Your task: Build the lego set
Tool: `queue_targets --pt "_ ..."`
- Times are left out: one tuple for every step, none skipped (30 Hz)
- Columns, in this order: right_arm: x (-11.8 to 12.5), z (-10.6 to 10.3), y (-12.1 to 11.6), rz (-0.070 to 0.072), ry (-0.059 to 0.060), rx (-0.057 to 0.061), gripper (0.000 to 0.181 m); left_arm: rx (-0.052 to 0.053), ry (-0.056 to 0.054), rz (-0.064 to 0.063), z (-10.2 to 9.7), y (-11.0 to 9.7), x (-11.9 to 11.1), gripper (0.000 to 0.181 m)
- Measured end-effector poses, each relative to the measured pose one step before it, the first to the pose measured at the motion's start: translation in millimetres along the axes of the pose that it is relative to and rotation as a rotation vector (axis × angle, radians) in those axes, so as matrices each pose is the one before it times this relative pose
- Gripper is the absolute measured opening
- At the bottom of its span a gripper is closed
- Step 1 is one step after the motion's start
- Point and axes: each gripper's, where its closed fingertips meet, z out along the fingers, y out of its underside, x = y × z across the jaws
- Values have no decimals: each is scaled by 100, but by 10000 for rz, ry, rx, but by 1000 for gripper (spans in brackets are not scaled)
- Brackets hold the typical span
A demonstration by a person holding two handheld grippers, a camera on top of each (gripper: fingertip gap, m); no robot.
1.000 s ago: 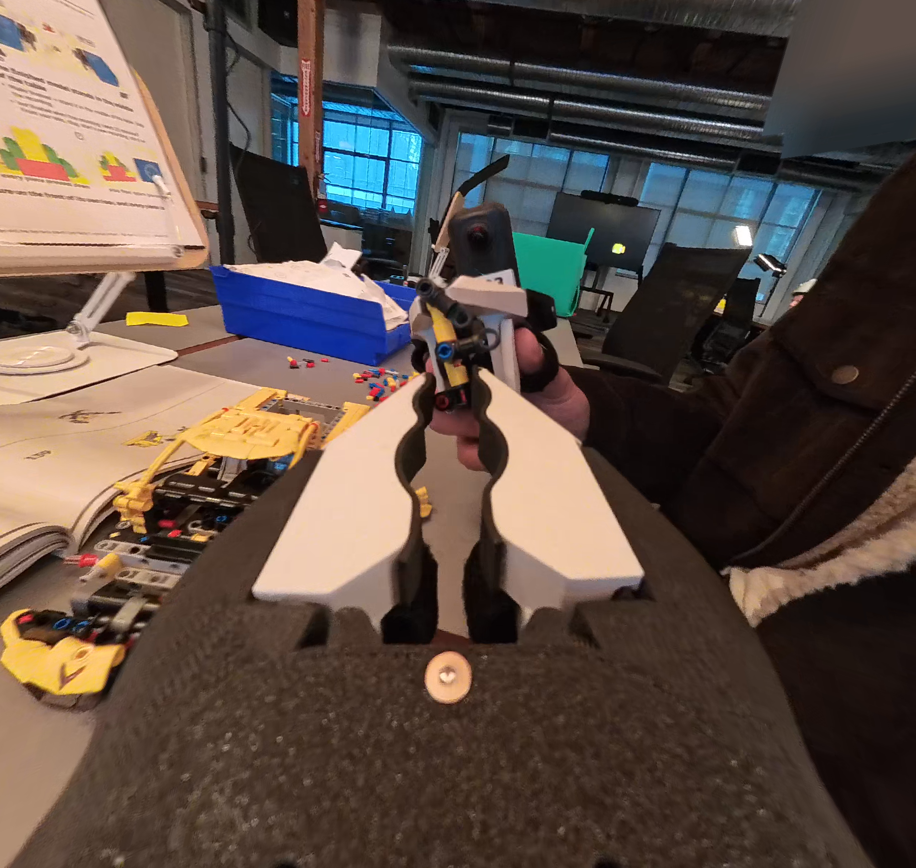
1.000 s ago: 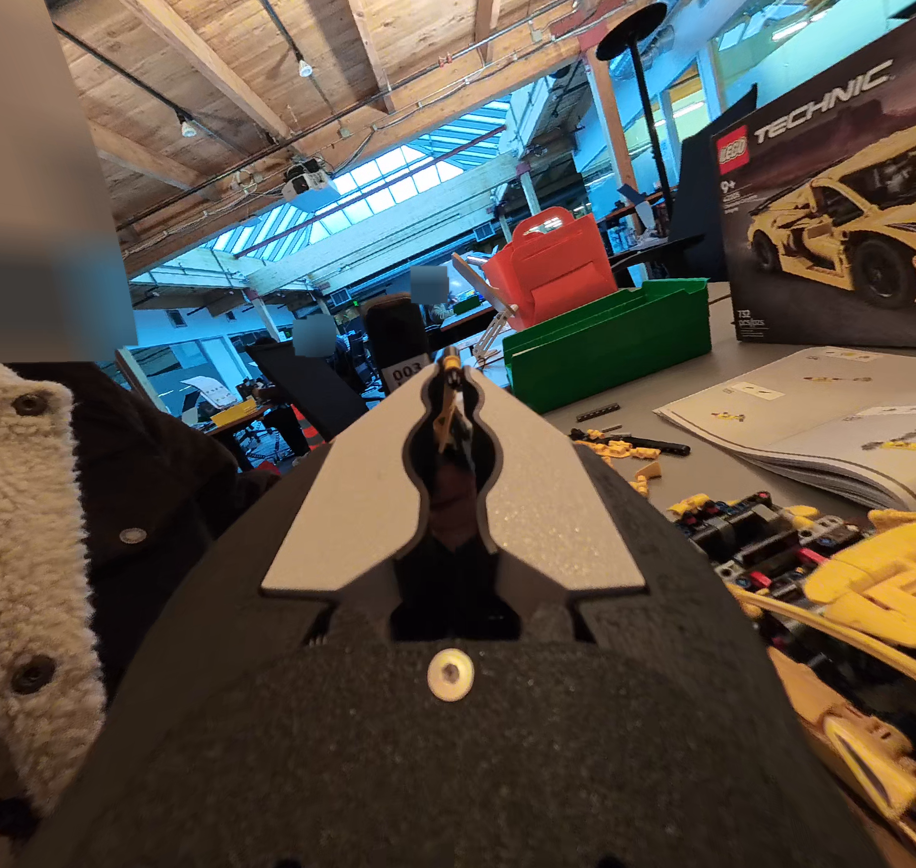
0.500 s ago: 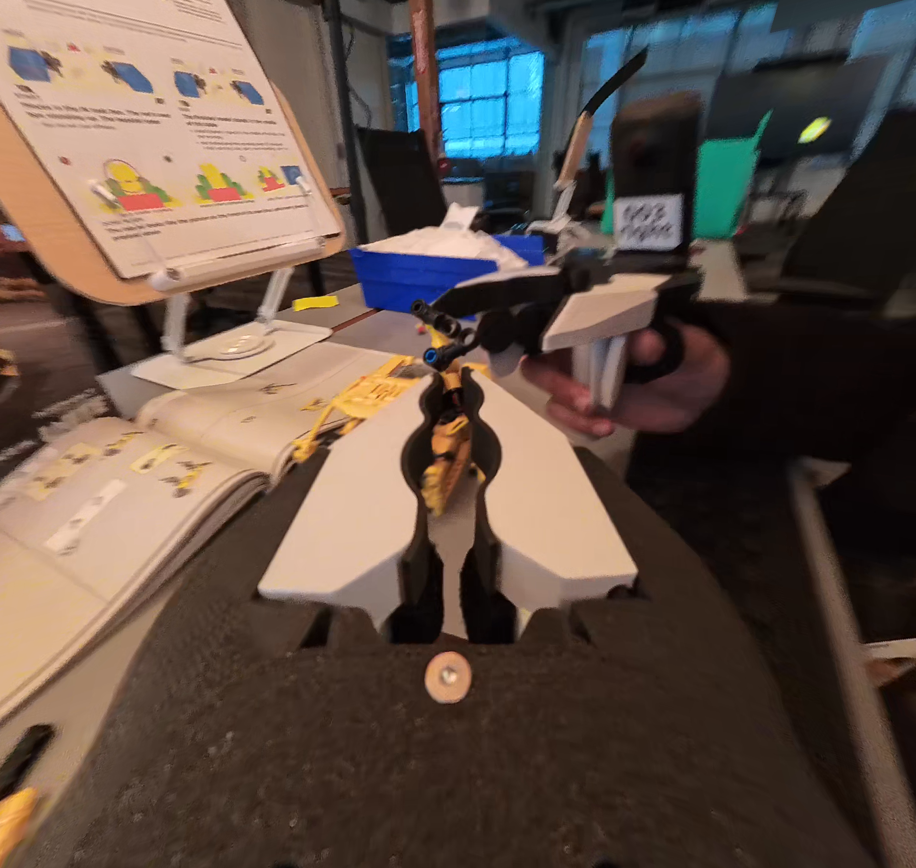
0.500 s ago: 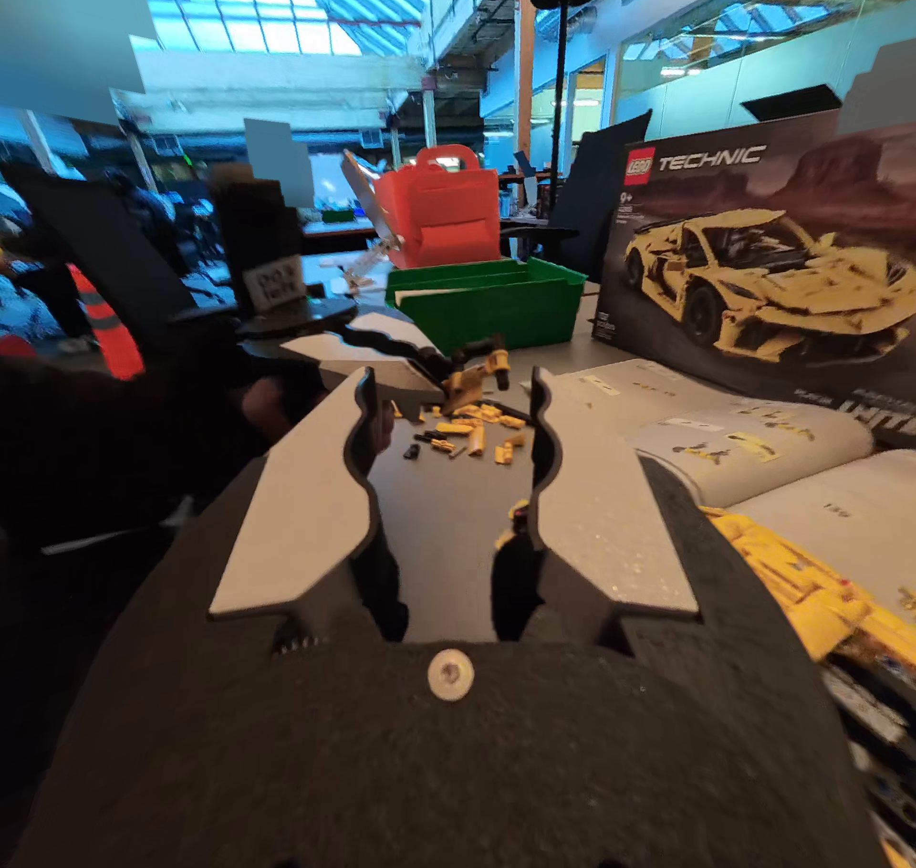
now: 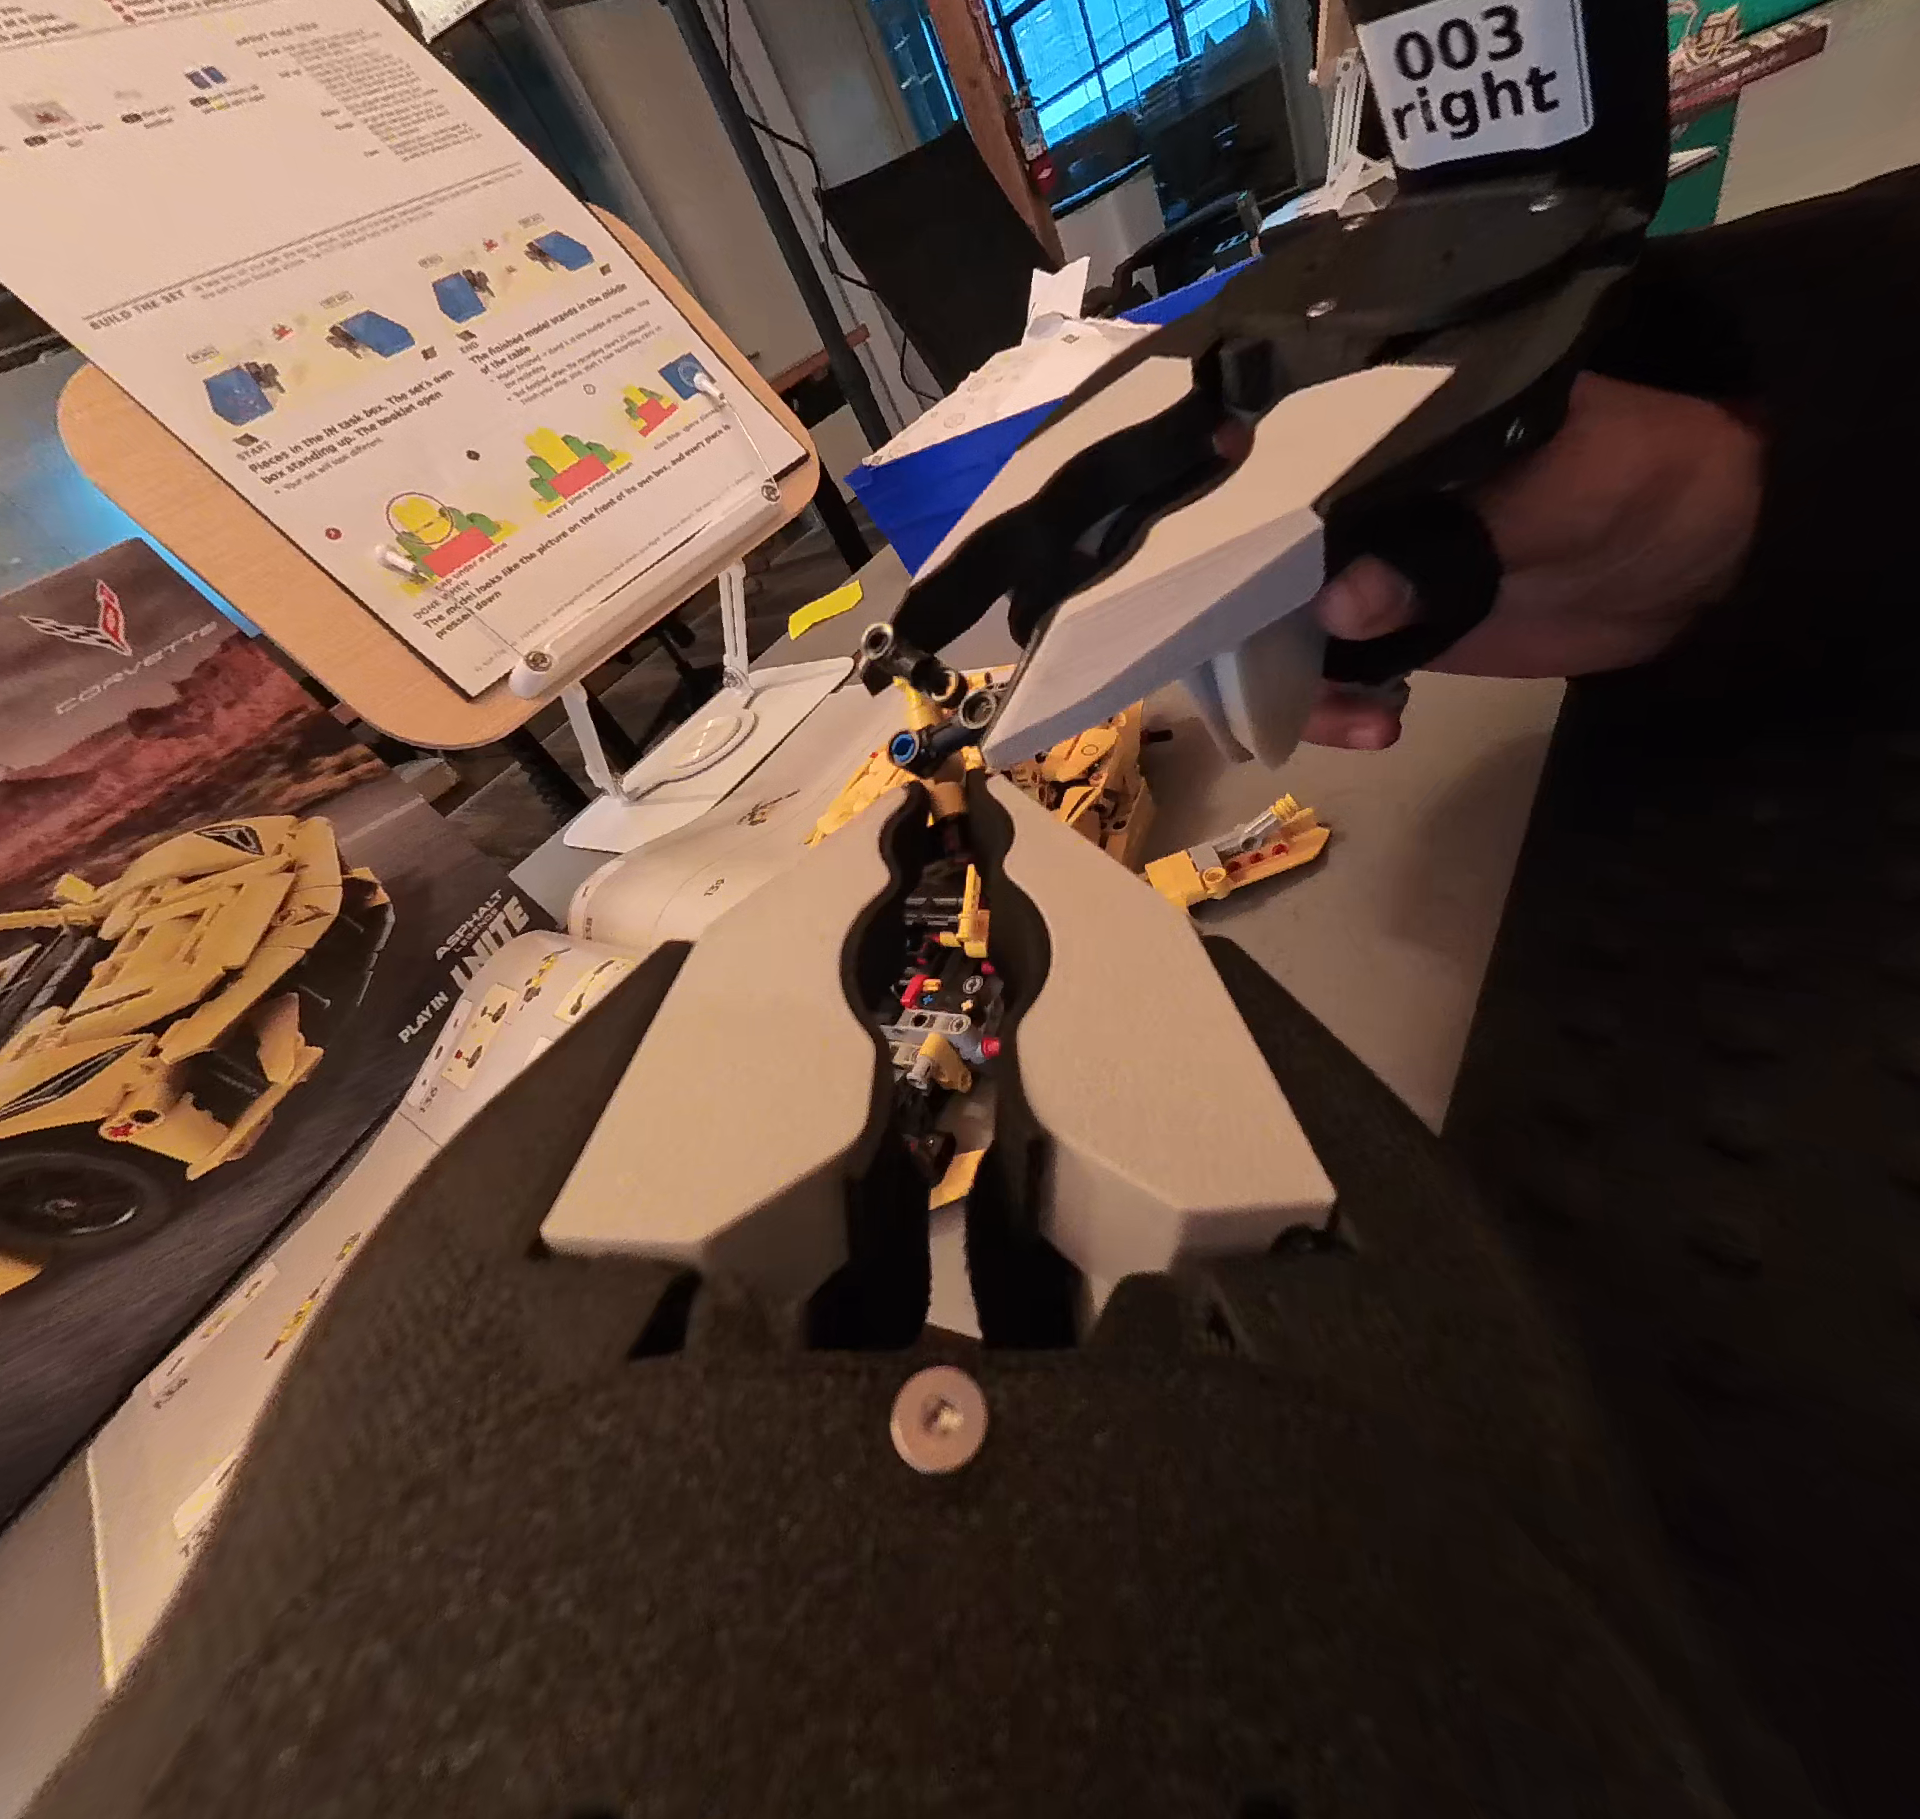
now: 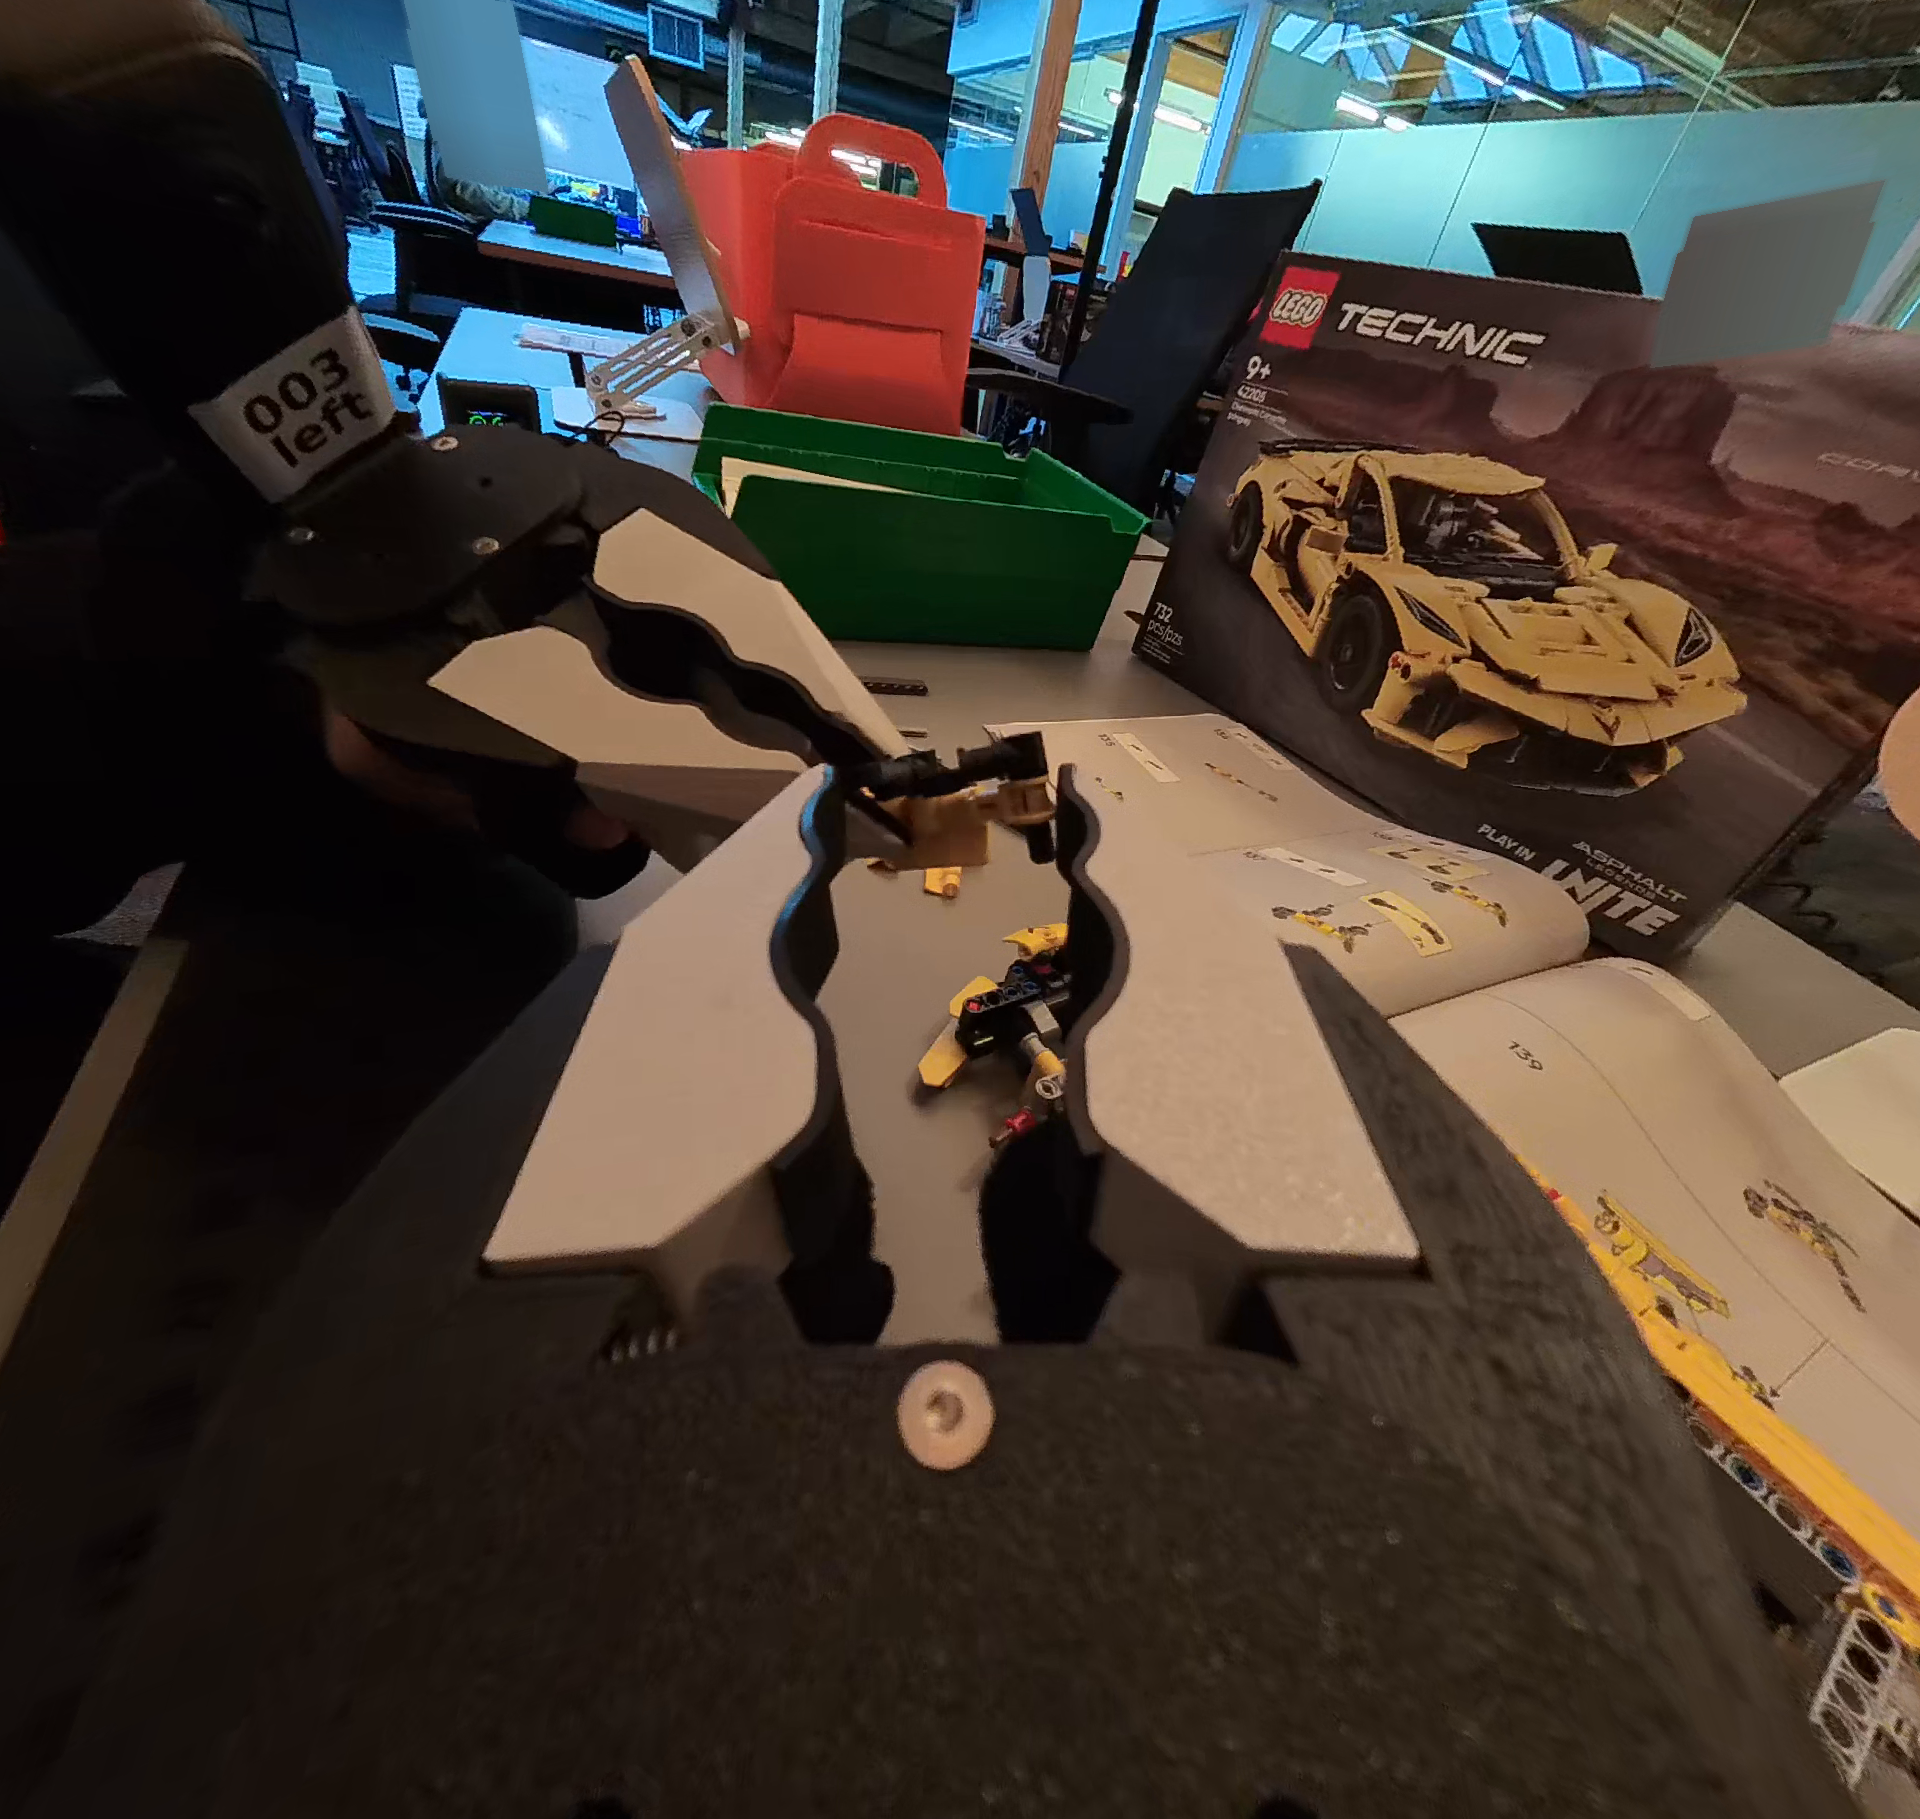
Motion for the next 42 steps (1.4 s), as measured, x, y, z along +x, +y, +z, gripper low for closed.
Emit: queue_targets --pt "-48 -2 -22 -72 -10 5 39 0 15 25 -30 8 16 7" --pt "-101 -31 -67 -129 -19 5 39 20 69 30 -17 -33 116 7" --pt "-43 -9 -84 -170 38 29 38 32 -16 34 -30 -66 7 7" --pt "-30 -15 -12 -107 18 18 38 -8 -3 54 -17 -4 16 7" --pt "-16 3 59 14 -18 -25 38 -19 18 33 8 48 47 7" --pt "46 -65 -3 119 -40 5 36 -31 -18 24 -1 55 -23 7" --pt "41 -137 -134 194 -80 57 32 -34 8 39 8 72 -4 7" --pt "-15 -41 11 216 -109 -35 32 49 44 -19 -17 -83 66 6" --pt "-7 7 63 132 -72 -16 32 -11 -13 4 1 1 -17 6" --pt "10 9 44 49 -25 6 32 -13 -12 39 -9 28 5 6" --pt "20 -12 52 54 7 -40 32 -15 18 -1 20 28 30 6" --pt "-3 -16 16 59 -26 -3 32 6 -4 -1 -15 -3 -14 6" --pt "0 -46 -66 124 -58 45 31 36 5 4 -17 -73 14 6" --pt "2 -42 -34 117 -62 20 31 38 25 -5 -6 -82 56 6" --pt "40 22 84 65 -23 -23 31 -16 -16 18 20 33 -17 6" --pt "32 30 58 80 -16 17 31 -39 -23 39 13 60 -10 6" --pt "21 3 24 121 -30 15 32 -8 0 11 5 24 11 6" --pt "6 2 5 70 -32 17 32 1 -18 5 -11 -24 -29 6" --pt "18 4 -30 -75 0 42 32 10 -38 31 -26 -43 -57 6" --pt "-6 -8 17 -58 18 -32 33 -13 1 3 10 12 8 6" --pt "-115 -45 -8 -97 -50 -59 35 -31 -7 -34 22 80 -43 6" --pt "-128 -125 -39 -253 -54 -104 42 -27 -52 -16 -17 65 -137 6" --pt "177 -229 305 -387 155 -415 43 -28 -63 -8 -39 41 -150 6" --pt "371 -375 656 -189 298 -710 36 -43 -138 77 -32 73 -207 6" --pt "640 -487 291 289 484 -437 29 -112 -215 281 6 151 -187 6" --pt "102 -392 -373 503 36 132 25 -152 -193 430 47 169 -25 6" --pt "-168 -222 -251 1017 -220 89 21 -81 -156 404 55 50 103 6" --pt "-317 16 33 1342 -379 -42 22 -63 -96 344 52 -15 167 6" --pt "-733 163 21 1256 -712 33 27 -27 -79 355 30 -91 194 6" --pt "-494 141 15 1098 -633 57 27 73 -83 398 -15 -225 182 7" --pt "-34 74 129 934 -376 -15 24 3 -135 340 -9 -137 46 7" --pt "-174 -33 -156 730 -523 118 25 -74 -89 289 17 13 87 7" --pt "-63 -134 -200 691 -441 150 22 -113 -125 417 12 127 65 6" --pt "161 -80 68 523 -227 -16 18 -65 -170 464 -23 56 7 6" --pt "122 0 151 351 -205 -71 18 -22 -37 306 -19 -25 123 7" --pt "140 84 237 285 -122 -97 17 -9 7 102 17 -27 123 7" --pt "192 208 380 196 -14 -185 18 -7 3 50 31 -9 73 7" --pt "-34 241 300 118 -129 -151 19 -37 2 104 29 39 65 7" --pt "-159 158 103 183 -168 -6 17 -40 -18 127 35 50 51 7" --pt "159 -51 -60 148 62 93 8 36 -65 86 -14 -77 -30 7" --pt "271 -146 -135 24 112 131 5 51 3 -5 -25 -124 0 7" --pt "162 -58 56 219 -5 -12 5 -32 17 27 25 52 48 7"
